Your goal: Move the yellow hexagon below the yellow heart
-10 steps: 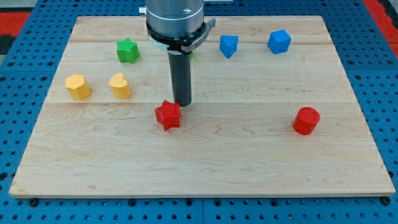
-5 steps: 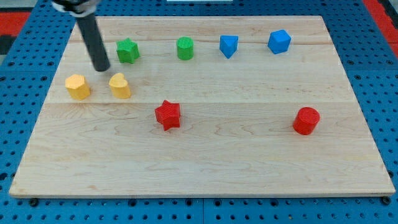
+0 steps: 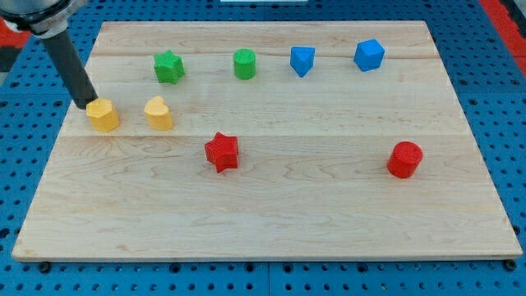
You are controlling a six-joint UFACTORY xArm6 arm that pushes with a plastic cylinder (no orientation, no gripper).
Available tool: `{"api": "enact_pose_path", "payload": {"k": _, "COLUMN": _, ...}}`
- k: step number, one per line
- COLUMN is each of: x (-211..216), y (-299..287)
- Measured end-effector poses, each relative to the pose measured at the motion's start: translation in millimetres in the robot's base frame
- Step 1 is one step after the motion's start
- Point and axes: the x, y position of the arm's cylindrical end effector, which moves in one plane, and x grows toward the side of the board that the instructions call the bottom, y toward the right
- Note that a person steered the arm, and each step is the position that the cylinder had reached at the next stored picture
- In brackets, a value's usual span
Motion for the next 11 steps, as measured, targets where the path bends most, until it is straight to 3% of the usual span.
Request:
{"api": "enact_pose_path", "payload": {"k": 2, "x": 57, "y": 7}}
{"api": "enact_pose_path", "payload": {"k": 3, "x": 59, "y": 7}}
{"api": "enact_pose_path", "payload": {"k": 4, "x": 39, "y": -43}}
{"api": "enact_pose_path", "payload": {"k": 6, "x": 36, "y": 41}}
{"api": "enact_pose_path", "payload": {"k": 11, "x": 67, "y": 73}}
